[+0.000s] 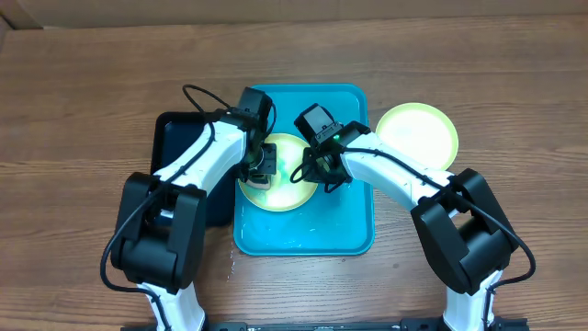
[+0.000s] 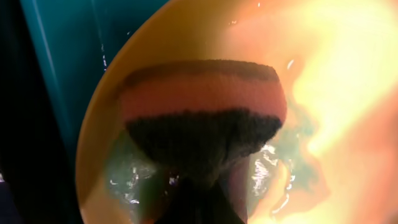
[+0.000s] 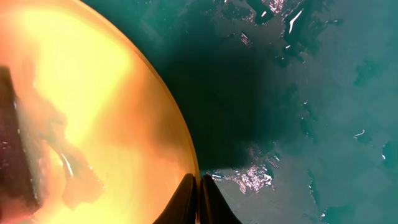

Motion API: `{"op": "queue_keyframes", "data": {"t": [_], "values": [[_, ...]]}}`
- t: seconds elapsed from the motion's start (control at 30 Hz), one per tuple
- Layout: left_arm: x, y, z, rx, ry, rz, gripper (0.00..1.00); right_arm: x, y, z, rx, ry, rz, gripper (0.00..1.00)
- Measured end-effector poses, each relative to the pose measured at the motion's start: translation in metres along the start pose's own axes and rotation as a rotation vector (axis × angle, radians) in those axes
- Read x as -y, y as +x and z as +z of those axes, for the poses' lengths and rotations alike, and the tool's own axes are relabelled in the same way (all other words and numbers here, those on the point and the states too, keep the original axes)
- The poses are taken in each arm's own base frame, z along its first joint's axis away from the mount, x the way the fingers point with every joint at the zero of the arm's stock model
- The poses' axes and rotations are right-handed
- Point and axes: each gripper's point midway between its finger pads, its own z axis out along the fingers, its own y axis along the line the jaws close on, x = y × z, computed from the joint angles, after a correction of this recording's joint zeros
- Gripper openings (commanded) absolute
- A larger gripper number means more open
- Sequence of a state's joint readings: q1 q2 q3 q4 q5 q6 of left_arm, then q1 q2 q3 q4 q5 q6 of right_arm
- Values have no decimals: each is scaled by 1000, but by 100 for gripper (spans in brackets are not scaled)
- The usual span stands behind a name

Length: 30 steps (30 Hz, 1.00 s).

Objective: Clean dirty plates on tray and stack at the side
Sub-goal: 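Continue scrubbing the yellow plate with the sponge in the left gripper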

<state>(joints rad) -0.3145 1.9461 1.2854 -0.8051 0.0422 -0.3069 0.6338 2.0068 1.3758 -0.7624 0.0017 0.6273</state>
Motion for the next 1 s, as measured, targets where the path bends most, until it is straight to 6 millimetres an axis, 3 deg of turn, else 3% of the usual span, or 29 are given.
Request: {"op": "queue_keyframes", "data": {"t": [0.13,0.37,0.53,0.73,1.0], "values": [[12,3,3,-31,86,13,4,0,0,1,1,0,0,4],[61,18,-4,-122,391,77,4,0,0,1,3,-1,0,4],[78,0,-30,-89,472,95,4,0,-1,1,5,-3,0,4],[63,-25,-59,28,353,83,4,0,-1,1,6,-3,0,4],[20,-23,-45,41,109,23,4,0,-1,1,6,-3,0,4]]}}
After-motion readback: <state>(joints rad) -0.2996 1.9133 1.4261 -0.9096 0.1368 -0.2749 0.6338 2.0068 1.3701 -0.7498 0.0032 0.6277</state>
